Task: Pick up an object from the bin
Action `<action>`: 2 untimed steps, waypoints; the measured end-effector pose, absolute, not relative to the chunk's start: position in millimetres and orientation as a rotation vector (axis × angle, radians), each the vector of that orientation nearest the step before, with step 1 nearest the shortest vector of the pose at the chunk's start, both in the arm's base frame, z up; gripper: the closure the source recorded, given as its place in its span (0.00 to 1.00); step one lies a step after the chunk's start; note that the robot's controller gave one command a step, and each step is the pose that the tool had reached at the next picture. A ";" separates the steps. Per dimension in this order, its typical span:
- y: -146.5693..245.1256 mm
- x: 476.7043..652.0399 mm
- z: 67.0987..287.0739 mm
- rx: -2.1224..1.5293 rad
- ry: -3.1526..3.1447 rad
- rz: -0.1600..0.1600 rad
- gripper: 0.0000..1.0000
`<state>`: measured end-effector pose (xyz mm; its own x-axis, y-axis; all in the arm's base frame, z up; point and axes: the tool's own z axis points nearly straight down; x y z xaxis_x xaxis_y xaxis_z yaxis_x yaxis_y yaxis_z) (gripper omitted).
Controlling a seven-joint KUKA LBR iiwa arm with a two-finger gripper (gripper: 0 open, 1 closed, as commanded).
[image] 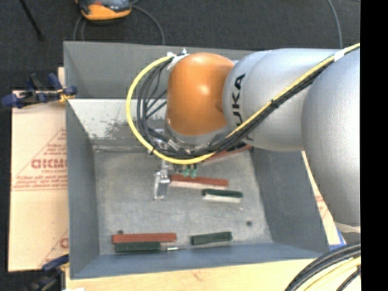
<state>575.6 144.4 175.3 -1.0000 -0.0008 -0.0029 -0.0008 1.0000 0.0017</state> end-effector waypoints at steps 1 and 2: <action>160.0 517.9 108.4 -0.002 3.136 0.004 0.00; 156.4 496.8 103.7 0.016 3.143 0.001 0.00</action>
Offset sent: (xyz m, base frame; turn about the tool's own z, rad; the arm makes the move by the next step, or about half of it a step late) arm -0.0767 0.0051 -0.0279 0.0231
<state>496.8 156.4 103.7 -0.9999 0.0104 0.0014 0.0104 0.9999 0.0004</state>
